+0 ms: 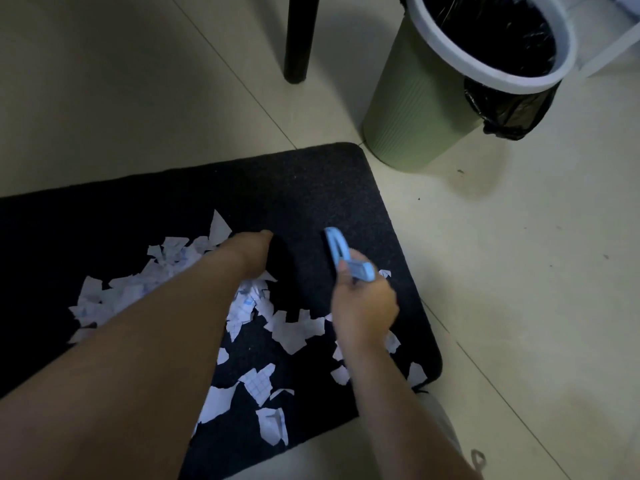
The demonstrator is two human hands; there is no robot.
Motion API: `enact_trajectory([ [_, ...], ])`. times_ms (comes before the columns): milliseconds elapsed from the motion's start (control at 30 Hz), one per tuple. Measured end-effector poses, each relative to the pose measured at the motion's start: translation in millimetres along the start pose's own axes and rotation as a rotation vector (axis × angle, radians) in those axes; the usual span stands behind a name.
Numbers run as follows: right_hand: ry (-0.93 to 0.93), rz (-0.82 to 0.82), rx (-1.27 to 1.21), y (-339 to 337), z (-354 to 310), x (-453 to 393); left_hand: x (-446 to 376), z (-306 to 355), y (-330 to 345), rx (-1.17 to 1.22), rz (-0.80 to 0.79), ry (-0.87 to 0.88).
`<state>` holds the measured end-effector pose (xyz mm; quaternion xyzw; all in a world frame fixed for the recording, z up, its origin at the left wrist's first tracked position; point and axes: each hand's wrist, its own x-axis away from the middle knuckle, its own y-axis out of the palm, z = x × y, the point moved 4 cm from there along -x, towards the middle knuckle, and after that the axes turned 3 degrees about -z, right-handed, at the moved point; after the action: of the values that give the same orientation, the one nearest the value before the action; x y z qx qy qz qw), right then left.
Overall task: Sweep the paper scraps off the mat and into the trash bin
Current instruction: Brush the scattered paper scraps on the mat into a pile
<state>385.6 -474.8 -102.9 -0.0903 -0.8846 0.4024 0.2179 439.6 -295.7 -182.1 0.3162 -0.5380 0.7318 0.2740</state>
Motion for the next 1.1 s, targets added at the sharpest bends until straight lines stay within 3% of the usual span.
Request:
enact_trajectory([
  [133,0.085,0.144,0.074,-41.7,33.2,-20.1,-0.4,38.4,11.2,0.001,-0.027,0.101],
  [400,0.072,0.152,0.138,-45.4,57.7,-35.4,-7.5,88.2,34.5,-0.026,-0.165,0.129],
  [567,0.052,0.06,0.204,-31.6,60.9,-37.3,-11.7,90.0,30.7,-0.079,-0.201,0.082],
  [767,-0.003,-0.175,0.049,-11.4,44.9,-11.6,-10.0,92.2,31.0,-0.091,-0.185,0.08],
  [967,0.077,0.103,0.082,-37.1,61.4,-19.7,-4.2,80.5,38.0,-0.059,-0.141,0.102],
  [1100,0.117,0.016,0.205,-24.5,67.6,-11.4,0.6,78.3,36.6,-0.119,-0.134,0.073],
])
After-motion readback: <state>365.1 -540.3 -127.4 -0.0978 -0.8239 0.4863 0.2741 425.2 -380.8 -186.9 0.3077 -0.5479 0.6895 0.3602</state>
